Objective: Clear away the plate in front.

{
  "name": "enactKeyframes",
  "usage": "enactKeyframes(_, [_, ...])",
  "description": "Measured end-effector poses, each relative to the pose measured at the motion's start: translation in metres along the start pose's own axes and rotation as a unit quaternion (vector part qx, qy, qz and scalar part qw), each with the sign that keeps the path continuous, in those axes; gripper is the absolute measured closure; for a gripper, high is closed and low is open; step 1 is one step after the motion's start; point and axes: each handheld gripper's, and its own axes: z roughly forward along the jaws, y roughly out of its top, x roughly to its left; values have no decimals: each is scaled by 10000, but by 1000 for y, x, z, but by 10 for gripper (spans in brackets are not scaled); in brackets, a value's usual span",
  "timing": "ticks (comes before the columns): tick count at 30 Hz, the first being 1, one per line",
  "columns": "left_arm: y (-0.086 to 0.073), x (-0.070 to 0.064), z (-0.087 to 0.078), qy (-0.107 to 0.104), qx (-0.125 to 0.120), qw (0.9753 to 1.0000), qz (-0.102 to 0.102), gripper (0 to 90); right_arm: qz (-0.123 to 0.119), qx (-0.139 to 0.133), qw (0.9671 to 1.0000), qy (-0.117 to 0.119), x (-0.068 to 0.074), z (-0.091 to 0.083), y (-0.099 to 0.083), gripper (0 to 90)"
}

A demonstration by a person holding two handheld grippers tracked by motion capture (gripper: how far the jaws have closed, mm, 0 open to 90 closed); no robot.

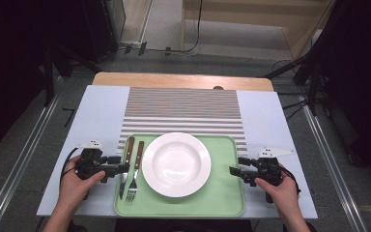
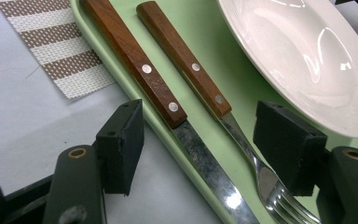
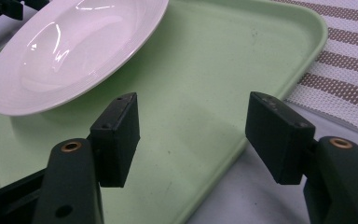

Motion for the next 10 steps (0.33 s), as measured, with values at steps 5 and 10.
enactKeyframes(5, [0,0,0,-2,5,10000,2,326,-4,-13,10000,1,0,0,0,342])
enactKeyframes(10, [0,1,-1,27,35,10000,-24,326,-10,-3,10000,-6,0,0,0,342])
